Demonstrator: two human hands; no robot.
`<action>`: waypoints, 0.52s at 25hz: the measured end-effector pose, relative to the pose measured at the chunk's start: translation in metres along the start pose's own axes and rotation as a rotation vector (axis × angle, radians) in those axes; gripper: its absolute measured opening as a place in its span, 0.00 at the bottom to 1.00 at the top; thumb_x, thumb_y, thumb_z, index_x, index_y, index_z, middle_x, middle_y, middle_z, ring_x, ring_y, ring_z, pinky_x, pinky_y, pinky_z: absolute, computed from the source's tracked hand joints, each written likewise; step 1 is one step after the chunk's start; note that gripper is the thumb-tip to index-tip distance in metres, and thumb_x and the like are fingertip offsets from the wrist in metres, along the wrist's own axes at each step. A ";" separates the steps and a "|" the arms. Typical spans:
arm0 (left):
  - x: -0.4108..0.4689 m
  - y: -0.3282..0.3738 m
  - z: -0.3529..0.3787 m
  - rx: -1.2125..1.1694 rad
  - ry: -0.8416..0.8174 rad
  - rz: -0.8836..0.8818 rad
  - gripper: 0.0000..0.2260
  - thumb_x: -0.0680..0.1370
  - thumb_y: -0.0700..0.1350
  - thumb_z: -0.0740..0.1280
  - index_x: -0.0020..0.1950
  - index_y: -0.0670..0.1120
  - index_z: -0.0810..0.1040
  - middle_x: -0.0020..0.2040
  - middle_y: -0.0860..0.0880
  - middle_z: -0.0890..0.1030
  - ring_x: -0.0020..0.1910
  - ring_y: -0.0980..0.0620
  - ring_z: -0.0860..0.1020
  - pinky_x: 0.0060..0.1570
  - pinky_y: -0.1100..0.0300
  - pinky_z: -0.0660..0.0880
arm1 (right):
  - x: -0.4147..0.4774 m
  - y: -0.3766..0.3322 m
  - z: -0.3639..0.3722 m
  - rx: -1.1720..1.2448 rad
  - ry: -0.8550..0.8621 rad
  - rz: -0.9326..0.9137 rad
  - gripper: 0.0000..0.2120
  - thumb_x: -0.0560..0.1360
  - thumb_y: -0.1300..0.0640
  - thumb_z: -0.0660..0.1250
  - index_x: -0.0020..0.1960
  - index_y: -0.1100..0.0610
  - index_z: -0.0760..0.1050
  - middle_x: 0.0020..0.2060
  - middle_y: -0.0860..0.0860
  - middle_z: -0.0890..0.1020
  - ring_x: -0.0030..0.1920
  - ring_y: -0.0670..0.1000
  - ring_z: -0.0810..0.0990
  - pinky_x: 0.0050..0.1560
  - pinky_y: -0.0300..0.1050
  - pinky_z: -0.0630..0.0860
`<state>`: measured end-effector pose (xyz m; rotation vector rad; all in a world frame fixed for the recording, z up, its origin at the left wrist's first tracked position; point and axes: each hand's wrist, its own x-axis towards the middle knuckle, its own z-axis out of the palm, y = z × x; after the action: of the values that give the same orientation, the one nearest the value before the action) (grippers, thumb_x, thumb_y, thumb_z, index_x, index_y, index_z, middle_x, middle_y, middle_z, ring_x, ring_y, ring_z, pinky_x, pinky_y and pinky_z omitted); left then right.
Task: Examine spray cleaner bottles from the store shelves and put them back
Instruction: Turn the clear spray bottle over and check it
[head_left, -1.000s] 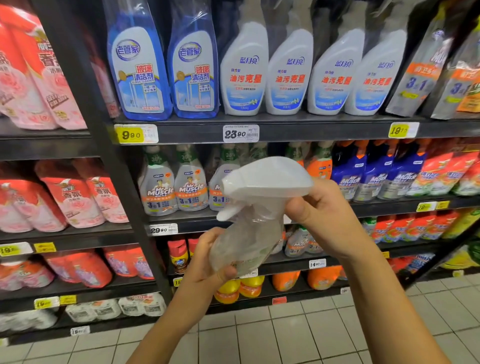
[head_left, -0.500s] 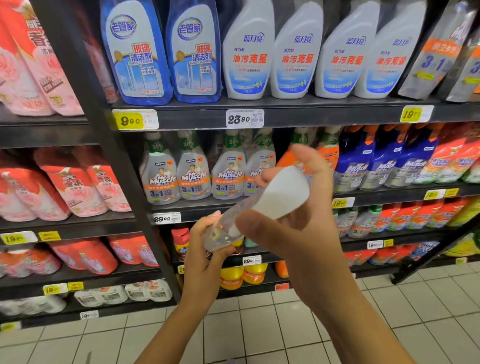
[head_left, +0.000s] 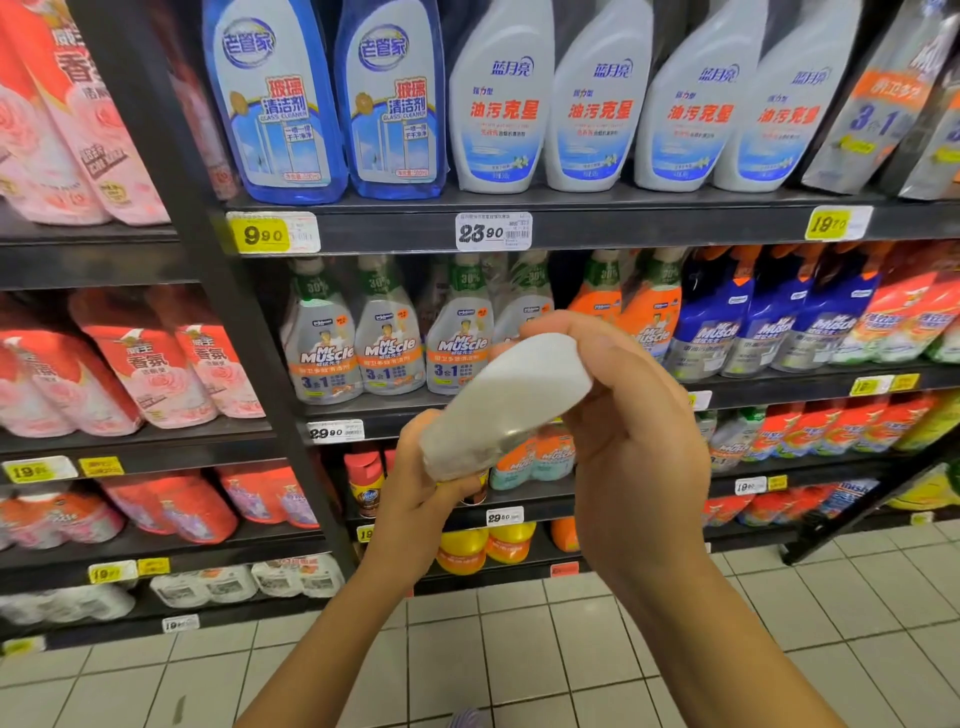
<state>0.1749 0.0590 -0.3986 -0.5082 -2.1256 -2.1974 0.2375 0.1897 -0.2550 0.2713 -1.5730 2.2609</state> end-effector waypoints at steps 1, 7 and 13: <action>0.001 0.001 -0.001 -0.029 -0.032 -0.002 0.27 0.71 0.39 0.68 0.68 0.55 0.67 0.62 0.58 0.76 0.61 0.58 0.75 0.50 0.69 0.75 | 0.003 -0.001 -0.001 0.022 -0.007 0.007 0.13 0.73 0.59 0.59 0.43 0.54 0.83 0.41 0.51 0.84 0.45 0.49 0.81 0.43 0.41 0.76; 0.007 0.019 -0.007 -0.162 -0.251 -0.132 0.26 0.67 0.50 0.73 0.62 0.65 0.71 0.61 0.56 0.79 0.62 0.54 0.76 0.54 0.61 0.76 | 0.021 -0.007 -0.009 0.092 -0.076 0.049 0.13 0.75 0.59 0.61 0.52 0.59 0.82 0.44 0.52 0.85 0.44 0.47 0.83 0.41 0.36 0.78; 0.006 0.040 0.003 -0.384 -0.275 -0.225 0.27 0.68 0.62 0.70 0.65 0.57 0.70 0.58 0.54 0.82 0.59 0.55 0.79 0.51 0.64 0.76 | 0.058 -0.017 -0.031 -0.088 -0.137 -0.060 0.18 0.76 0.67 0.65 0.64 0.58 0.74 0.53 0.51 0.84 0.56 0.50 0.82 0.51 0.42 0.79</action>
<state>0.1805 0.0612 -0.3589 -0.6509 -1.9598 -2.8368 0.1929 0.2345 -0.2304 0.4518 -1.7040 2.1620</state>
